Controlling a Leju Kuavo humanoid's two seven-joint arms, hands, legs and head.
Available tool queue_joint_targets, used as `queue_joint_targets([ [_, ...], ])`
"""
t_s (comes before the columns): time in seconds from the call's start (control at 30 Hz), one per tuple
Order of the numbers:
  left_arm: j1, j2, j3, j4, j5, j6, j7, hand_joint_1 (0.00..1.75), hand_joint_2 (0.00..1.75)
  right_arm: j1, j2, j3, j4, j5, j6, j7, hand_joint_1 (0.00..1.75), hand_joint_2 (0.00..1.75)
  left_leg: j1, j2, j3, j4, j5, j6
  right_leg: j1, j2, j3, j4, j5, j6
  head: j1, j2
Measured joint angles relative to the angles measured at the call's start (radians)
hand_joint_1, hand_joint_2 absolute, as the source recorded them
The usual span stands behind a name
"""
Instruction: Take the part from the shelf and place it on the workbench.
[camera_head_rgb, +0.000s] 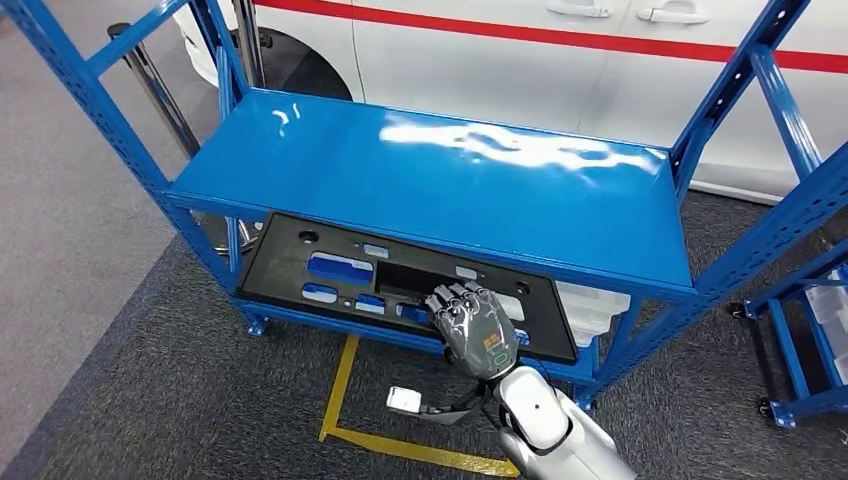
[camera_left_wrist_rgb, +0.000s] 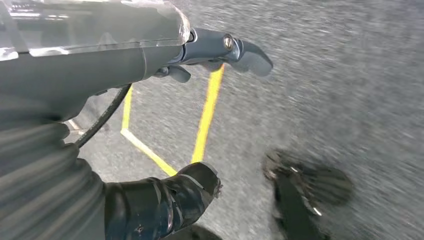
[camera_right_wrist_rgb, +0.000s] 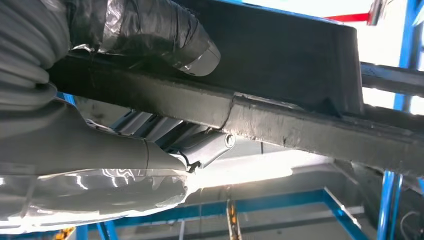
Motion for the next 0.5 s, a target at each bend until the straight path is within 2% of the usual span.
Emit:
queue_joint_targets([
  [0.03,0.0,0.0,0.0,0.0,0.0,0.0,0.0,0.0,1.75,0.001,0.0,0.0,0.0,-0.016,0.001,-0.009,1.69,1.75,0.0,0.0,-0.019,0.002,0.013,0.002,-0.001,0.0,-0.013,0.068,-0.05,0.003,0.0,0.0],
  [0.07,0.001,0.0,0.0,0.0,0.0,0.0,0.0,0.0,1.75,0.002,0.0,0.0,0.0,-0.033,0.002,-0.018,1.69,1.75,0.0,0.001,-0.038,0.005,0.026,0.002,-0.003,0.0,-0.02,0.13,-0.076,0.006,0.0,0.0],
  [0.1,0.001,0.0,0.0,0.0,0.0,0.0,0.0,0.0,1.75,0.002,0.0,0.0,0.0,-0.055,0.004,-0.03,1.69,1.75,0.0,0.001,-0.058,0.009,0.038,0.0,-0.004,0.0,-0.016,0.17,-0.074,0.008,0.0,0.0],
  [0.13,0.001,0.0,0.0,0.0,0.0,0.0,0.0,0.0,1.75,0.003,0.0,0.0,0.0,-0.078,0.006,-0.043,1.69,1.75,0.0,0.001,-0.077,0.015,0.048,-0.002,-0.005,0.0,0.004,0.178,-0.05,0.009,0.0,0.0],
  [0.17,0.001,0.0,0.0,0.0,0.0,-0.001,0.0,0.0,1.75,0.004,0.0,0.0,-0.001,-0.1,0.01,-0.055,1.69,1.75,0.0,0.001,-0.095,0.021,0.058,-0.005,-0.006,0.0,0.042,0.149,-0.019,0.008,0.0,0.0],
  [0.2,0.001,0.0,0.0,0.0,0.0,-0.002,0.0,0.0,1.75,0.005,0.001,0.0,-0.004,-0.124,0.014,-0.068,1.69,1.75,0.0,0.0,-0.112,0.028,0.066,-0.008,-0.006,0.0,0.094,0.091,-0.003,0.005,0.0,0.0],
  [0.23,0.001,0.0,0.0,0.0,0.0,-0.003,0.0,0.0,1.75,0.005,0.002,0.0,-0.009,-0.144,0.018,-0.078,1.69,1.75,-0.001,0.0,-0.125,0.036,0.073,-0.013,-0.004,0.0,0.151,0.015,-0.01,0.001,0.0,0.0],
  [0.27,0.001,0.0,0.0,0.0,0.0,-0.004,0.0,0.0,1.75,0.006,0.004,0.0,-0.015,-0.163,0.021,-0.087,1.69,1.75,-0.001,0.0,-0.134,0.041,0.081,-0.02,-0.002,0.0,0.194,-0.048,-0.027,-0.004,0.0,0.0],
  [0.3,0.001,0.0,0.0,0.0,0.0,-0.005,0.0,0.0,1.75,0.007,0.006,0.0,-0.022,-0.182,0.024,-0.096,1.69,1.75,-0.002,0.0,-0.139,0.044,0.089,-0.026,0.002,0.001,0.219,-0.092,-0.045,-0.01,-0.001,0.0],
  [0.33,0.002,0.0,0.0,0.0,0.0,-0.006,-0.001,0.0,1.75,0.008,0.007,0.0,-0.027,-0.2,0.026,-0.104,1.69,1.75,-0.002,0.0,-0.141,0.043,0.097,-0.033,0.005,0.001,0.226,-0.111,-0.052,-0.015,-0.001,0.0],
  [0.37,0.003,0.001,0.0,0.0,0.0,-0.006,-0.001,0.0,1.75,0.01,0.008,0.0,-0.031,-0.223,0.032,-0.116,1.69,1.75,-0.001,0.0,-0.142,0.04,0.105,-0.04,0.005,0.0,0.219,-0.113,-0.045,-0.023,0.0,0.0],
  [0.4,0.004,0.001,0.0,0.001,0.0,-0.007,-0.001,0.0,1.75,0.011,0.01,0.0,-0.035,-0.257,0.045,-0.131,1.69,1.75,0.001,-0.001,-0.147,0.043,0.099,-0.046,0.004,-0.002,0.212,-0.115,-0.034,-0.031,0.0,0.0],
  [0.43,0.006,0.0,0.0,0.001,0.0,-0.008,-0.001,0.0,1.75,0.014,0.012,0.0,-0.04,-0.304,0.065,-0.152,1.69,1.75,0.002,-0.002,-0.156,0.058,0.075,-0.052,0.002,-0.004,0.201,-0.117,-0.021,-0.04,0.0,0.0],
  [0.5,0.008,0.0,0.0,0.002,0.0,-0.009,-0.001,0.0,1.75,0.022,0.02,0.0,-0.054,-0.435,0.128,-0.206,1.69,1.75,0.005,-0.003,-0.183,0.143,-0.024,-0.06,0.0,-0.007,0.175,-0.119,0.005,-0.054,-0.001,0.0],
])
